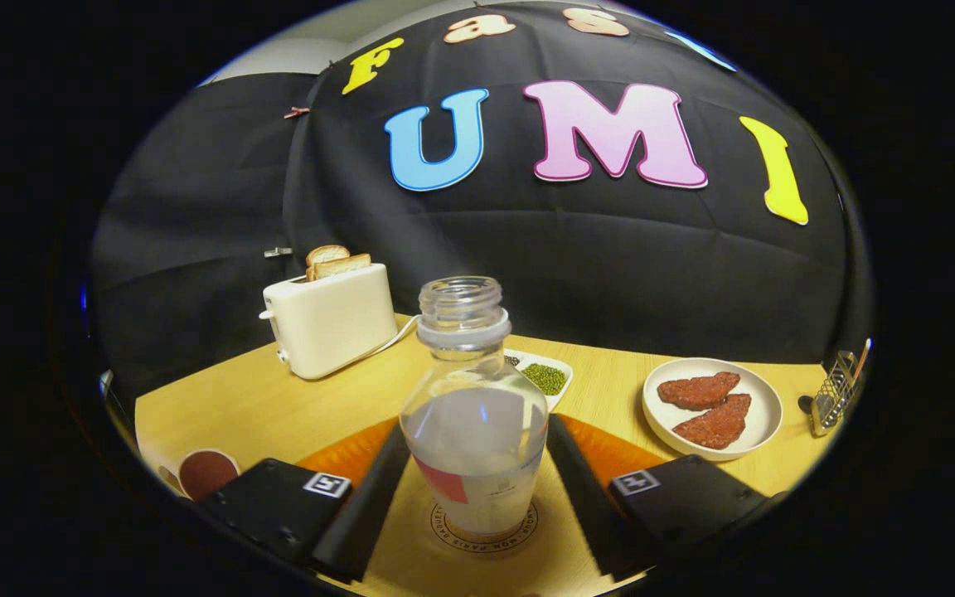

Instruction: Take the bottle from table, then pour the juice into the cup, finally place the bottle on the coaster

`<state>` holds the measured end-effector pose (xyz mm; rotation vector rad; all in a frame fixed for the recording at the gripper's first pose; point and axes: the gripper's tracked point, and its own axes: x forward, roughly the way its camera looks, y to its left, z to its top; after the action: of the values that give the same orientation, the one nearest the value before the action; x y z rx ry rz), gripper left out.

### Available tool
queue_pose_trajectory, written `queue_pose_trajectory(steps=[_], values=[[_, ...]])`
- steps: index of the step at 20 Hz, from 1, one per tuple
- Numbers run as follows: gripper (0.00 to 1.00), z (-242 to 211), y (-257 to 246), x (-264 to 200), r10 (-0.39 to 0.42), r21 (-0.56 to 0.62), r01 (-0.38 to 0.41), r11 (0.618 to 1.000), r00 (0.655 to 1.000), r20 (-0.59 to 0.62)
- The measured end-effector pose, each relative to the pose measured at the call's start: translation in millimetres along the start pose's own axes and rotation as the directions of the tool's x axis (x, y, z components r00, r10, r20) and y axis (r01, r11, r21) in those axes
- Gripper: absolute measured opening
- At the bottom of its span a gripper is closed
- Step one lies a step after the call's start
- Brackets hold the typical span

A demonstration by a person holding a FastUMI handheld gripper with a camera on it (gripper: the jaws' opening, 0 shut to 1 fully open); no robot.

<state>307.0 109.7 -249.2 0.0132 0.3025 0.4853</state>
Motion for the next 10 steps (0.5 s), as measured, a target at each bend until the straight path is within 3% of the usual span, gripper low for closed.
queue_pose_trajectory(steps=[1,10], values=[[1.0,-1,-1,-3,-0.004,0.003,0.004,1.0,1.0,-0.003],[1.0,18,15,-51,0.014,-0.002,-0.014,1.0,0.999,-0.044]])
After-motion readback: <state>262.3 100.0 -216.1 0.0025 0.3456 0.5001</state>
